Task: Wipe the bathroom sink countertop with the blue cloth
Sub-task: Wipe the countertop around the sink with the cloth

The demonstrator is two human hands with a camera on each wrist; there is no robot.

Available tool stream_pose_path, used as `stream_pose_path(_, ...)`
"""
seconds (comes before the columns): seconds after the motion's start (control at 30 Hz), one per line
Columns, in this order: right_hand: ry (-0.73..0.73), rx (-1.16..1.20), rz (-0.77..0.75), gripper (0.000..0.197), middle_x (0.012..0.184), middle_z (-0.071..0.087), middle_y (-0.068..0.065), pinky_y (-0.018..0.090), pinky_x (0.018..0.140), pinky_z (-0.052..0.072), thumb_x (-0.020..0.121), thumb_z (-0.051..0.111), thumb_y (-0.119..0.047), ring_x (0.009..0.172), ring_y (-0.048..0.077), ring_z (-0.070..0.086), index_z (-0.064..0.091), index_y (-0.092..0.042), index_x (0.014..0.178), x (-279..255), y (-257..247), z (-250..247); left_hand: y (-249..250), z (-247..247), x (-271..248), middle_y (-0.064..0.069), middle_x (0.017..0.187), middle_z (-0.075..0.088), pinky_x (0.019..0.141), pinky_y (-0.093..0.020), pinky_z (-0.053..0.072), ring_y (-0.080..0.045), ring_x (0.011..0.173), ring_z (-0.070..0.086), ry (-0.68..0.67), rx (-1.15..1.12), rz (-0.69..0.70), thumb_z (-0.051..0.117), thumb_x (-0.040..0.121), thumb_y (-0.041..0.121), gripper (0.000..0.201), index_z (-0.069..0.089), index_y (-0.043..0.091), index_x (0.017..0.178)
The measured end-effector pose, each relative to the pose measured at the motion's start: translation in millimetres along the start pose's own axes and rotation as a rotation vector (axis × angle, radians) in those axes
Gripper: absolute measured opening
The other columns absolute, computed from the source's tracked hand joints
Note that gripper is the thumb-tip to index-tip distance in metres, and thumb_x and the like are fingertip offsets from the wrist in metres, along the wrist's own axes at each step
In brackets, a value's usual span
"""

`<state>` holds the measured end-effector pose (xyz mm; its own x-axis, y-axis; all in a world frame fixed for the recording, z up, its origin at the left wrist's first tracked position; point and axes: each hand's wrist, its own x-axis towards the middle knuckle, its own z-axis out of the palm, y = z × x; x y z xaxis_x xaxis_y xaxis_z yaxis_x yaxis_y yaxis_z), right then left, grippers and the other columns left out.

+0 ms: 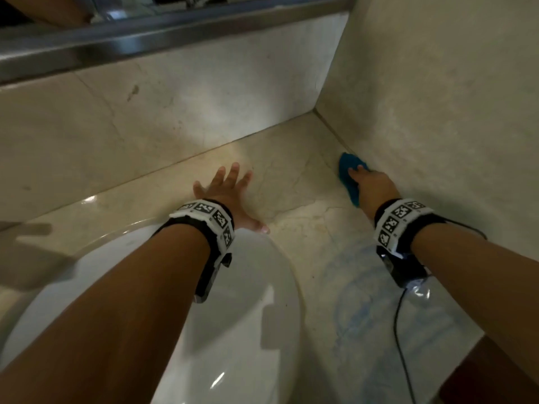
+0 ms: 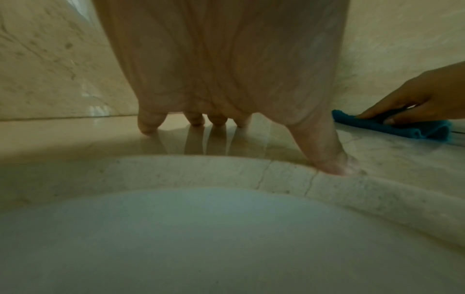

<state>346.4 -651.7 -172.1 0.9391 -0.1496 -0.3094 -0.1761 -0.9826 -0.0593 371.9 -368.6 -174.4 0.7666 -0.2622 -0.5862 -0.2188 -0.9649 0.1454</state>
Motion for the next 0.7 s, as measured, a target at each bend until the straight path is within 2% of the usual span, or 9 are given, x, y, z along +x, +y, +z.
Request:
stream_pose_path(0.07, -0.024, -0.043, -0.023, 0.068, 0.156, 0.009, 0.015, 0.038, 0.113, 0.026, 0.09, 0.046, 0.001, 0.136, 0.035, 0.029, 0.013, -0.01, 0.148, -4, -10, 6, 1, 0, -1, 0.009, 0.153, -0.028, 0.113, -0.06, 0.002, -0.02, 0.144, -0.018, -0.006, -0.003, 0.002, 0.064, 0.055, 0.079, 0.128, -0.017, 0.038, 0.145)
stream_pose_path(0.2, -0.059, -0.02, -0.188, 0.068, 0.157, 0.006, 0.009, 0.038, 0.117, 0.018, 0.09, 0.039, 0.008, 0.142, 0.029, 0.02, 0.012, -0.015, 0.148, -28, -28, 27, 1, 0, -1, 0.009, 0.153, -0.028, 0.113, -0.061, 0.002, -0.02, 0.144, -0.018, -0.009, -0.002, 0.001, 0.064, 0.055, 0.079, 0.128, -0.017, 0.038, 0.145)
stream_pose_path(0.3, -0.015, -0.019, -0.246, 0.058, 0.154, 0.022, 0.012, 0.038, 0.114, 0.021, 0.093, 0.04, 0.0, 0.139, 0.031, 0.025, 0.025, -0.018, 0.146, -28, -17, 25, 1, 0, -1, 0.009, 0.153, -0.028, 0.113, -0.061, 0.002, -0.019, 0.144, -0.019, -0.009, -0.01, -0.002, 0.064, 0.055, 0.079, 0.128, -0.017, 0.038, 0.145)
stream_pose_path(0.4, 0.095, -0.068, -0.078, 0.043, 0.124, 0.053, 0.019, 0.039, 0.092, 0.042, 0.09, 0.052, -0.016, 0.115, 0.036, 0.051, 0.048, -0.012, 0.132, -1, 9, 15, 0, 1, -1, 0.01, 0.153, -0.029, 0.113, -0.06, 0.0, -0.019, 0.144, -0.019, -0.008, -0.012, 0.002, 0.064, 0.055, 0.078, 0.127, -0.016, 0.038, 0.145)
stream_pose_path(0.47, 0.142, 0.086, 0.026, 0.044, 0.108, 0.059, 0.013, 0.03, 0.08, 0.044, 0.087, 0.061, -0.025, 0.101, 0.026, 0.057, 0.053, 0.0, 0.123, 6, 15, 14, 0, 0, -1, 0.01, 0.153, -0.029, 0.113, -0.06, 0.0, -0.018, 0.144, -0.02, -0.011, -0.017, 0.004, 0.064, 0.056, 0.078, 0.127, -0.016, 0.038, 0.145)
stream_pose_path(0.5, 0.141, 0.124, 0.079, 0.044, 0.109, 0.06, 0.012, 0.029, 0.079, 0.043, 0.087, 0.061, -0.024, 0.099, 0.025, 0.057, 0.053, 0.0, 0.123, 4, 10, 14, 0, 0, -1, 0.01, 0.153, -0.029, 0.113, -0.061, 0.0, -0.018, 0.144, -0.02, -0.015, -0.018, 0.006, 0.065, 0.056, 0.078, 0.127, -0.016, 0.038, 0.145)
stream_pose_path(0.53, 0.132, 0.19, 0.117, 0.042, 0.118, 0.059, 0.015, 0.032, 0.082, 0.044, 0.089, 0.058, -0.019, 0.103, 0.027, 0.057, 0.052, -0.003, 0.127, -1, 2, 14, -1, 0, -2, 0.01, 0.153, -0.029, 0.113, -0.061, 0.0, -0.019, 0.144, -0.02, -0.017, -0.019, 0.007, 0.065, 0.056, 0.078, 0.127, -0.016, 0.038, 0.145)
stream_pose_path(0.6, 0.099, 0.167, -0.034, 0.043, 0.135, 0.051, 0.014, 0.041, 0.098, 0.039, 0.089, 0.048, -0.006, 0.12, 0.033, 0.05, 0.05, -0.013, 0.132, -16, -22, 16, 0, 0, -1, 0.009, 0.153, -0.029, 0.113, -0.061, 0.0, -0.019, 0.144, -0.019, -0.014, -0.014, 0.006, 0.064, 0.056, 0.078, 0.127, -0.016, 0.038, 0.145)
stream_pose_path(0.7, 0.0, 0.269, -0.213, 0.045, 0.14, 0.047, 0.006, 0.038, 0.107, 0.032, 0.089, 0.043, -0.001, 0.128, 0.027, 0.044, 0.053, -0.017, 0.13, -47, -60, 27, 1, 0, -1, 0.008, 0.153, -0.027, 0.113, -0.061, 0.002, -0.02, 0.144, -0.018, -0.003, -0.006, 0.006, 0.065, 0.056, 0.078, 0.127, -0.016, 0.038, 0.146)
